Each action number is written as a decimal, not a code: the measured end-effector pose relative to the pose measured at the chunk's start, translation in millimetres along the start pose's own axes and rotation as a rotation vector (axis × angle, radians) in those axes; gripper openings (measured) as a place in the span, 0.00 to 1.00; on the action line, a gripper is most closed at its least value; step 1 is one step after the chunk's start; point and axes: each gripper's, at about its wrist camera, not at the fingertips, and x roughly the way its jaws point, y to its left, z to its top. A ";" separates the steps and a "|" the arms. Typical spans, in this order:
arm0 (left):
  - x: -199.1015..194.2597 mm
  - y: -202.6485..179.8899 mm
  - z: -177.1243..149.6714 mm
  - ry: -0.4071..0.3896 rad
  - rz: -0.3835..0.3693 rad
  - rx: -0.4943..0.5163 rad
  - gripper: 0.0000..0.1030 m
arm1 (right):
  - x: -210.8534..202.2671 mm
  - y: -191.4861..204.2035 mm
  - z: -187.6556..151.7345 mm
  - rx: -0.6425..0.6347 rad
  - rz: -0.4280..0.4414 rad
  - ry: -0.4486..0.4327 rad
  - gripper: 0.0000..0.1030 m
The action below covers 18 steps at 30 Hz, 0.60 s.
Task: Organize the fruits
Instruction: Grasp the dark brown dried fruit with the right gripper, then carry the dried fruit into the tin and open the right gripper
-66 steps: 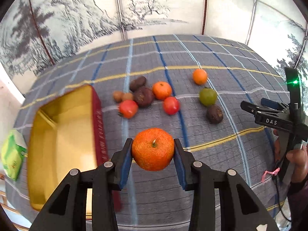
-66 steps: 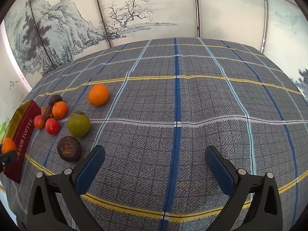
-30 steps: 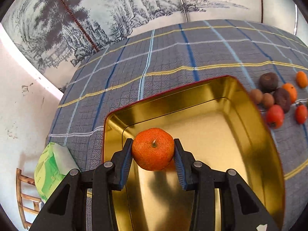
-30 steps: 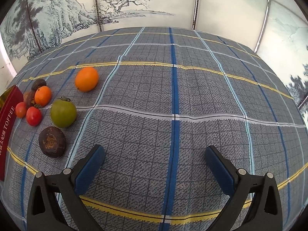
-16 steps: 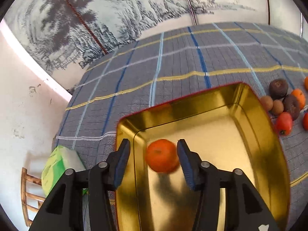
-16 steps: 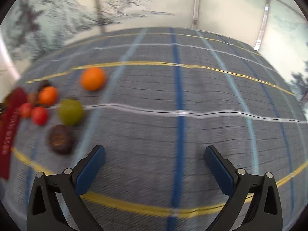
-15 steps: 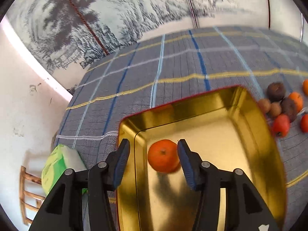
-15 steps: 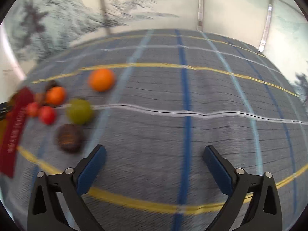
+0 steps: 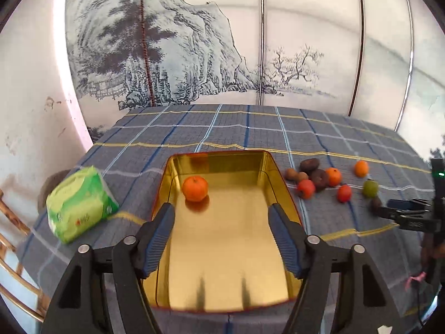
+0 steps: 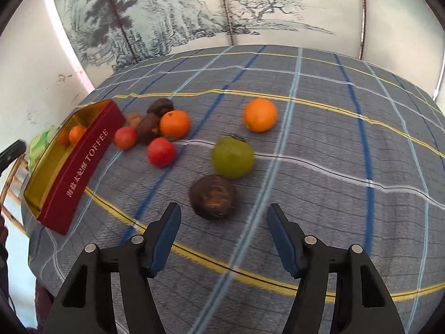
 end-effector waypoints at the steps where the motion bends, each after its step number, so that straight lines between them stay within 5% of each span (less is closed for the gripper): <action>1: -3.5 1.7 -3.8 -0.001 -0.005 -0.009 0.67 | 1.7 1.4 0.8 -0.004 0.003 0.004 0.62; 8: -7.0 25.6 -25.0 0.028 -0.017 -0.108 0.67 | 19.9 6.5 8.6 -0.019 0.009 0.025 0.39; 13: -13.7 36.9 -40.2 0.028 -0.002 -0.154 0.67 | 7.3 19.3 6.8 -0.031 0.036 0.011 0.38; 18: -20.6 46.2 -49.8 0.036 -0.007 -0.193 0.67 | -23.3 71.2 16.9 -0.092 0.197 -0.045 0.38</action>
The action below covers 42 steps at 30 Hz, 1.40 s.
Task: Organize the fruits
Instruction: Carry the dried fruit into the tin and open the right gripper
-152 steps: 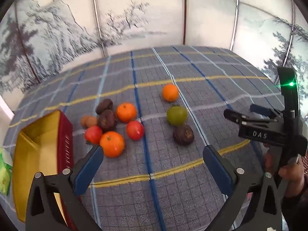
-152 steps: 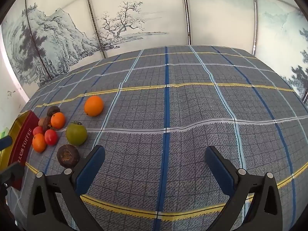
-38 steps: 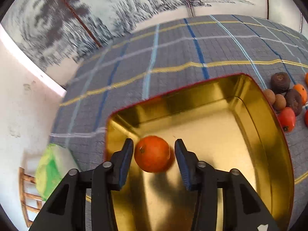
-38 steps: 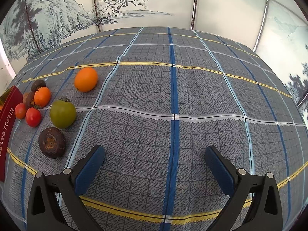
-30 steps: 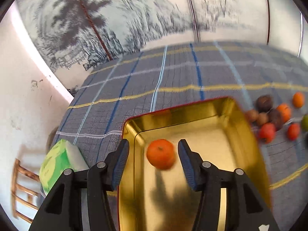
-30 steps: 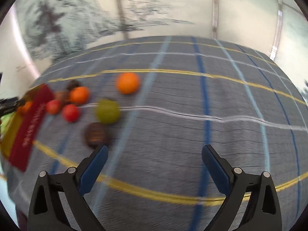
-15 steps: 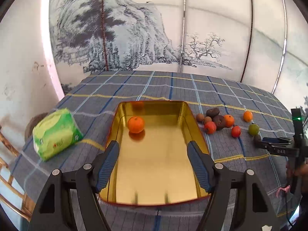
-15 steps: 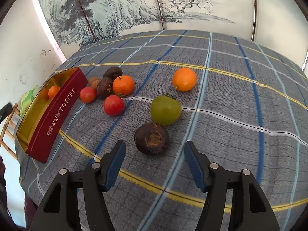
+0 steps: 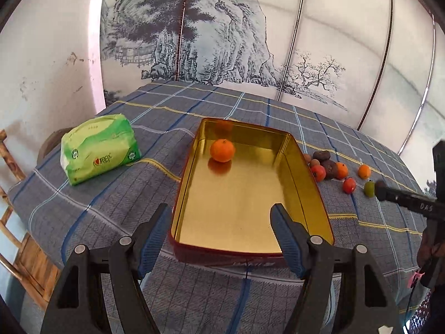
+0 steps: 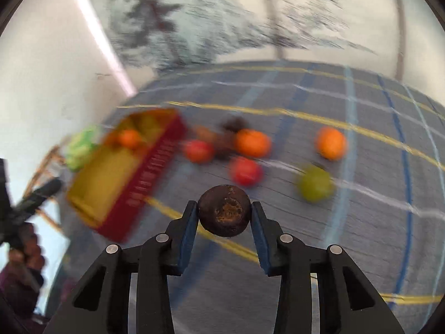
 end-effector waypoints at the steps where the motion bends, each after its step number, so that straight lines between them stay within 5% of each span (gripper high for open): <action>1: -1.7 1.4 -0.8 0.001 0.000 -0.004 0.67 | 0.3 14.2 6.5 -0.026 0.031 -0.006 0.38; 10: -11.7 -6.7 -5.9 0.028 0.025 0.074 0.70 | 59.2 107.4 54.8 -0.197 0.170 0.067 0.38; 21: -4.2 -0.1 -11.9 0.064 0.054 0.093 0.91 | 151.8 160.6 71.4 -0.288 0.150 0.264 0.38; 28: 3.4 4.5 -17.1 0.086 0.078 0.095 0.93 | 185.1 181.8 79.6 -0.299 0.115 0.338 0.38; 36: 7.4 6.9 -23.4 0.112 0.065 0.071 0.95 | 205.4 194.6 88.5 -0.260 0.110 0.362 0.39; 42: 9.5 6.2 -24.3 0.131 0.052 0.067 0.95 | 189.0 188.2 96.0 -0.171 0.178 0.261 0.42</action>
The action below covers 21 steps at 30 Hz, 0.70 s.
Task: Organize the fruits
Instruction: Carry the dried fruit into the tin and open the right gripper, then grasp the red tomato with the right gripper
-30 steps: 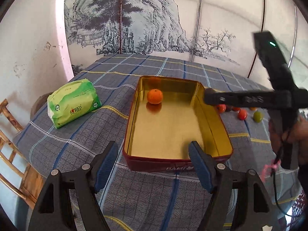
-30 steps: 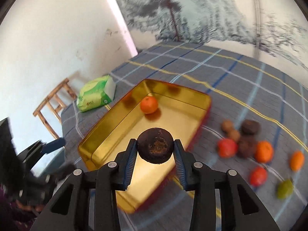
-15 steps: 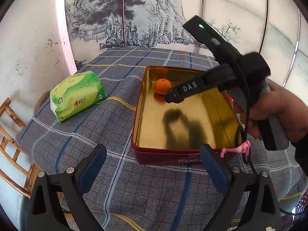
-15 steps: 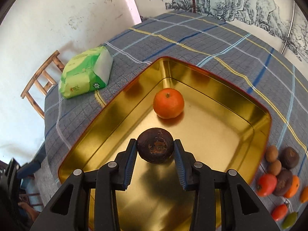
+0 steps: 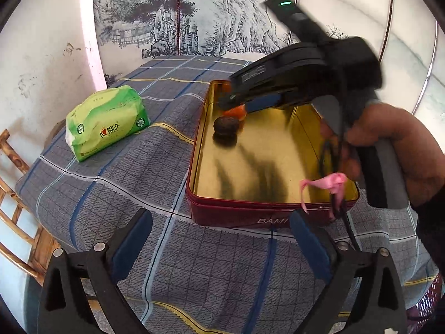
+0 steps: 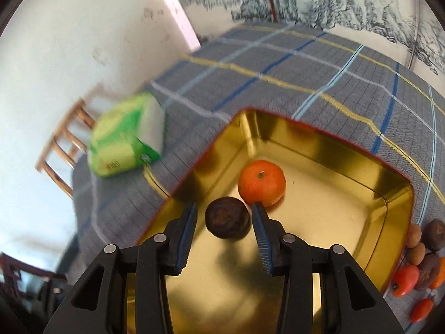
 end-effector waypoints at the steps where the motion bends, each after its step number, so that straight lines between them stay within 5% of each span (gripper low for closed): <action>1: -0.3 -1.0 0.6 0.001 -0.002 -0.002 0.95 | -9.9 -2.6 -3.3 0.015 0.011 -0.033 0.42; 5: -4.1 -4.5 1.6 -0.001 -0.050 -0.011 0.95 | -56.8 -21.8 -30.0 0.066 0.064 -0.171 0.43; 8: -7.2 -9.2 1.3 -0.009 -0.083 -0.004 0.95 | -90.6 -46.8 -65.3 0.083 0.013 -0.236 0.43; 14: 0.1 -31.7 0.2 0.018 -0.134 0.022 0.95 | -114.7 -110.2 -117.7 0.114 -0.149 -0.187 0.43; 21: -0.1 -58.1 -2.5 0.016 -0.106 0.127 0.95 | -97.4 -135.7 -109.3 0.219 -0.070 -0.174 0.43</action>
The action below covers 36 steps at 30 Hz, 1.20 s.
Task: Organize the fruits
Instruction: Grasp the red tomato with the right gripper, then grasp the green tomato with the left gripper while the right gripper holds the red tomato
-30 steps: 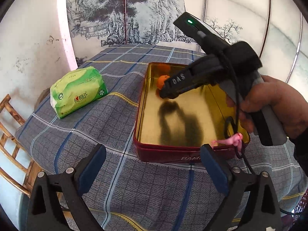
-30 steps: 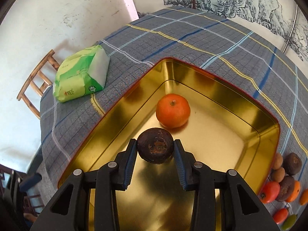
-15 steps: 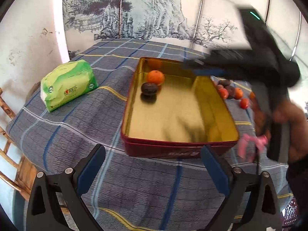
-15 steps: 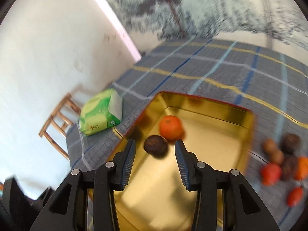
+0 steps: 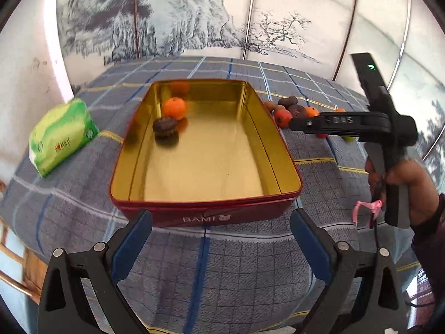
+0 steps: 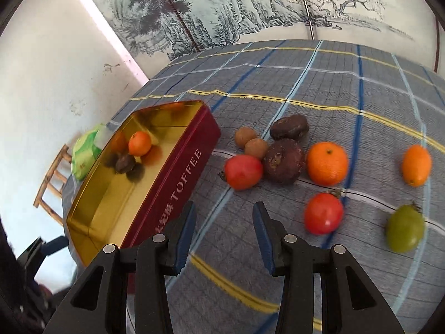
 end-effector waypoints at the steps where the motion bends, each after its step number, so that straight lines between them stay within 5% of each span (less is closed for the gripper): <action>1: -0.8 -1.1 0.3 -0.008 0.009 0.011 0.95 | 4.3 -1.1 0.3 0.012 -0.002 0.000 0.43; 12: 15.5 5.1 -1.9 0.034 -0.008 -0.006 0.95 | 34.0 -4.7 25.2 0.126 -0.093 -0.009 0.43; 17: 16.4 10.2 -1.1 0.050 -0.004 -0.035 0.95 | 43.7 1.7 29.0 0.090 -0.167 -0.022 0.34; 24: 5.6 -3.1 5.1 0.042 -0.028 -0.002 0.95 | -13.2 -8.2 -6.4 0.050 -0.061 -0.078 0.34; 29: 4.0 -42.8 12.3 0.039 -0.063 0.131 0.95 | -91.1 -67.3 -52.8 0.064 -0.231 -0.128 0.34; 36: 26.1 -114.1 51.4 0.042 -0.240 0.196 0.95 | -143.8 -167.0 -88.3 0.159 -0.480 -0.116 0.34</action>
